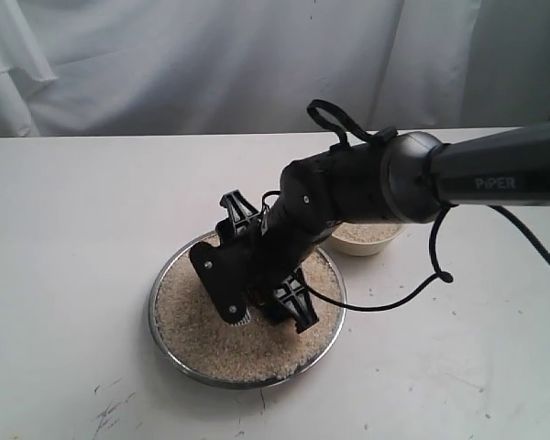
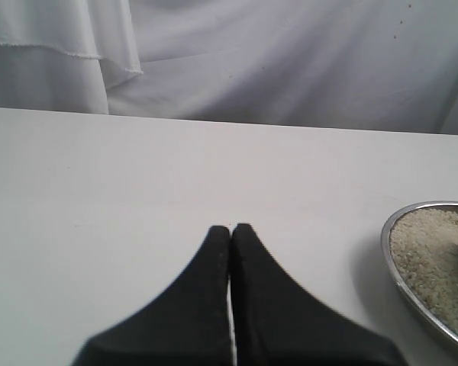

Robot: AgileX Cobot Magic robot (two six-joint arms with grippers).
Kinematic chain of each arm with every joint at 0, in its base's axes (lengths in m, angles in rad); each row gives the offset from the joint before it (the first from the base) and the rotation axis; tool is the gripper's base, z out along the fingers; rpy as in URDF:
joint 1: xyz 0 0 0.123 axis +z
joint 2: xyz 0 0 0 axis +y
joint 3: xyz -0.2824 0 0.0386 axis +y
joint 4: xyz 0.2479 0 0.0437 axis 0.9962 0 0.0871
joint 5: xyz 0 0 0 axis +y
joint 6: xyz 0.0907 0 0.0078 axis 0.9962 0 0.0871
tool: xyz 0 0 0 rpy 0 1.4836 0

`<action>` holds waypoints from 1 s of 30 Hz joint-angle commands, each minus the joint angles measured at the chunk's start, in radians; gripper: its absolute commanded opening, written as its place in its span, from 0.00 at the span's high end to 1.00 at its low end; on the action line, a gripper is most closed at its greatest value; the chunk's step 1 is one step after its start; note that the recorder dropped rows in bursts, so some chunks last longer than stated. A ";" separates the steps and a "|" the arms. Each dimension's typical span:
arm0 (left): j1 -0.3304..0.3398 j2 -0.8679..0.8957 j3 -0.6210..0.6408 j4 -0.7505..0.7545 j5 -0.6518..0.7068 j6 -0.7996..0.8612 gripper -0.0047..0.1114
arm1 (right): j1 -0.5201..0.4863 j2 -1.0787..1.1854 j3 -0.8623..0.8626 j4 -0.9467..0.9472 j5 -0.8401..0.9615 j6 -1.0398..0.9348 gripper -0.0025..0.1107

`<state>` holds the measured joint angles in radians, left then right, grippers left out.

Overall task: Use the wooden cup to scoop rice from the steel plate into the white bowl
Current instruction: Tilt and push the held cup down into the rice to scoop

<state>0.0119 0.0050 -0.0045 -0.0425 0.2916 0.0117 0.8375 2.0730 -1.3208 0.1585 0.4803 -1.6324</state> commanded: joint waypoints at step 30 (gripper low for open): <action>-0.002 -0.005 0.005 -0.001 -0.006 -0.003 0.96 | -0.050 0.036 0.024 0.413 0.113 -0.219 0.98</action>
<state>0.0119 0.0050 -0.0045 -0.0425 0.2916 0.0117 0.7791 2.0789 -1.3190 0.5581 0.5350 -1.8493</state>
